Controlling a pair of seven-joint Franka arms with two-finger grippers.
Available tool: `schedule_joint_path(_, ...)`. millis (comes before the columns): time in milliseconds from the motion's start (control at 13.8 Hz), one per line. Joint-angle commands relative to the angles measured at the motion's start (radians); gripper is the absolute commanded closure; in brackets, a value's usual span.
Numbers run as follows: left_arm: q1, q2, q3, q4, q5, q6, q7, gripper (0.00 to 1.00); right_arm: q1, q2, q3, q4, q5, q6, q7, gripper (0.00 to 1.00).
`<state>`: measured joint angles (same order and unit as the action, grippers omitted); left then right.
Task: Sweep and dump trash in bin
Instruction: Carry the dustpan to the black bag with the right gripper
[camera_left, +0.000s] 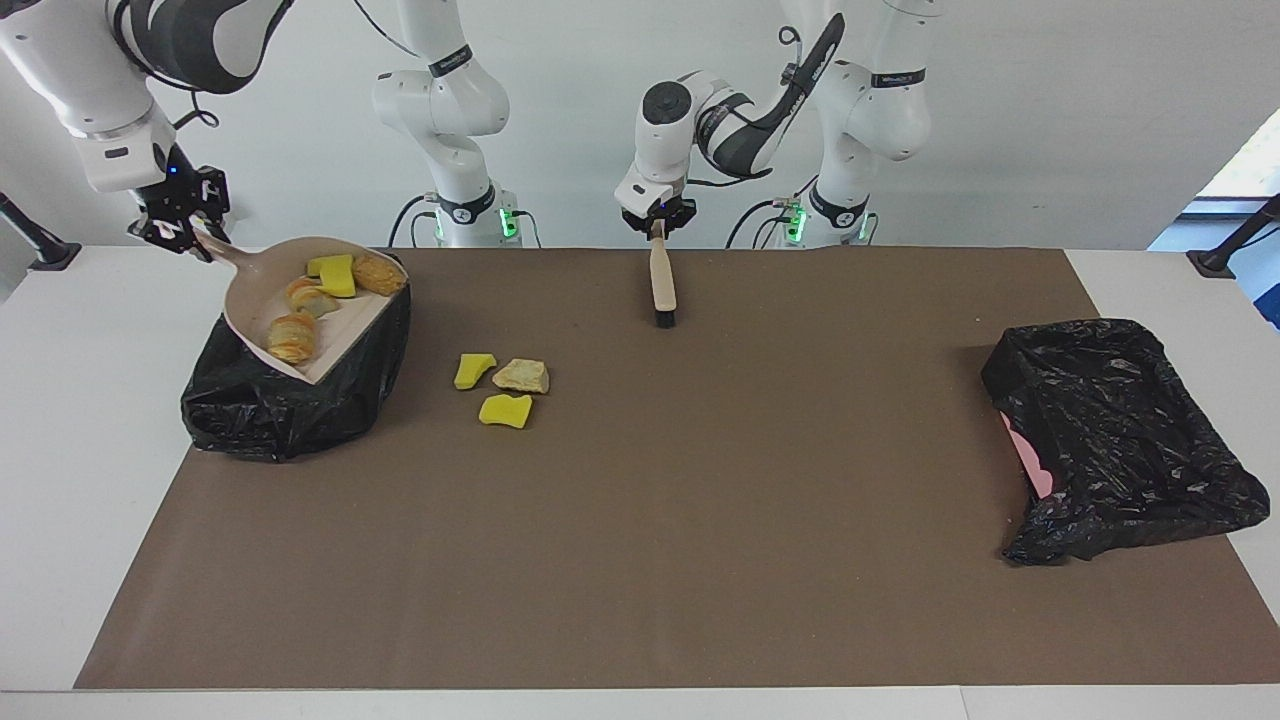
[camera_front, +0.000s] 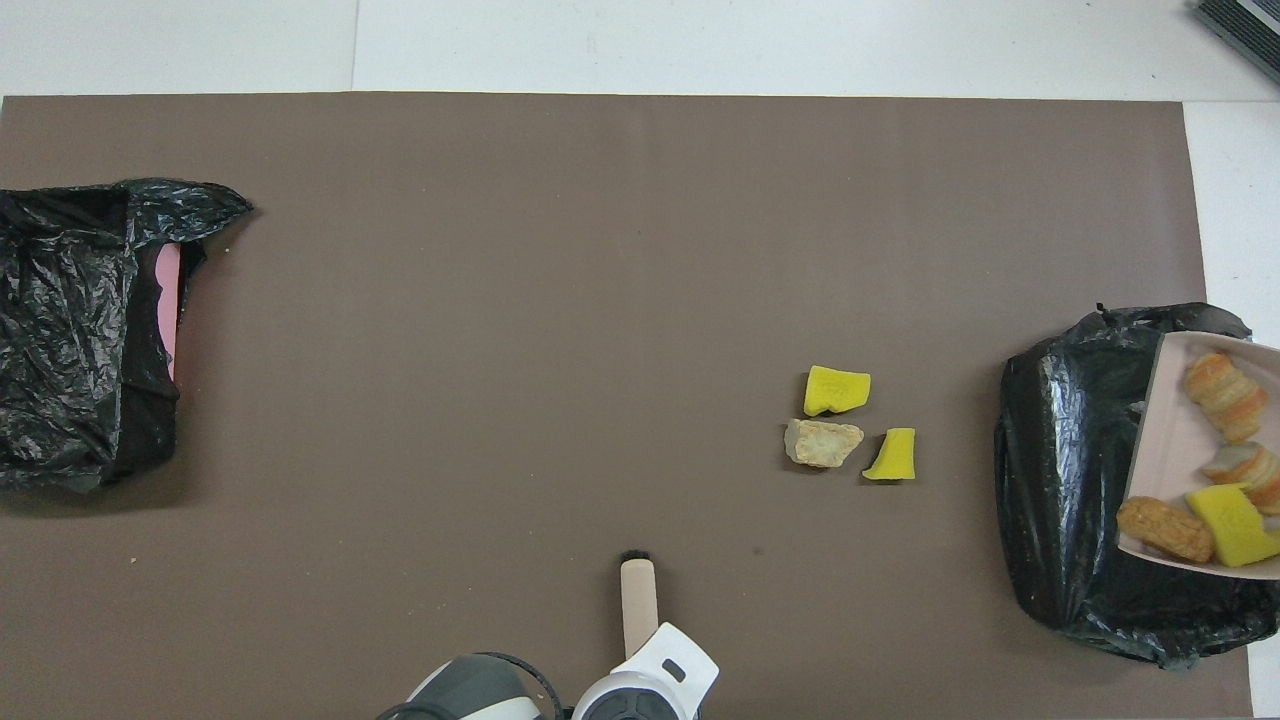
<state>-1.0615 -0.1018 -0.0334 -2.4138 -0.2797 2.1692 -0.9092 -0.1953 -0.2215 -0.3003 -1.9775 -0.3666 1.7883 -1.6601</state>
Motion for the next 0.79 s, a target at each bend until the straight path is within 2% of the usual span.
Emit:
schedule_joint_path(0,0.062,0.013,0.006,0.05,0.01,-0.008,0.062,0.0,-0.013,-0.012,0.012,-0.062,-0.116,0.045,-0.03,1.0)
schedule_joint_path(72,0.089,0.03,0.006,0.091,0.025,-0.021,0.084,0.0,-0.006,-0.021,0.012,-0.098,-0.15,0.06,-0.032,1.0)
schedule_joint_path(217,0.15,0.059,0.006,0.181,0.167,-0.081,0.11,0.0,0.014,-0.038,0.018,-0.125,-0.254,0.082,-0.059,1.0)
schedule_joint_path(289,0.172,0.076,0.006,0.218,0.216,-0.091,0.128,0.0,0.023,-0.038,0.017,-0.132,-0.267,0.097,-0.125,1.0)
schedule_joint_path(434,0.244,0.14,0.006,0.307,0.292,-0.091,0.17,0.0,0.025,-0.036,0.018,-0.135,-0.294,0.132,-0.208,1.0)
schedule_joint_path(578,0.305,0.198,0.006,0.405,0.383,-0.094,0.182,0.0,0.048,-0.035,0.023,-0.132,-0.343,0.137,-0.214,1.0)
schedule_joint_path(723,0.377,0.209,0.006,0.487,0.422,-0.095,0.245,0.0,0.068,-0.036,0.026,-0.12,-0.391,0.137,-0.214,1.0)
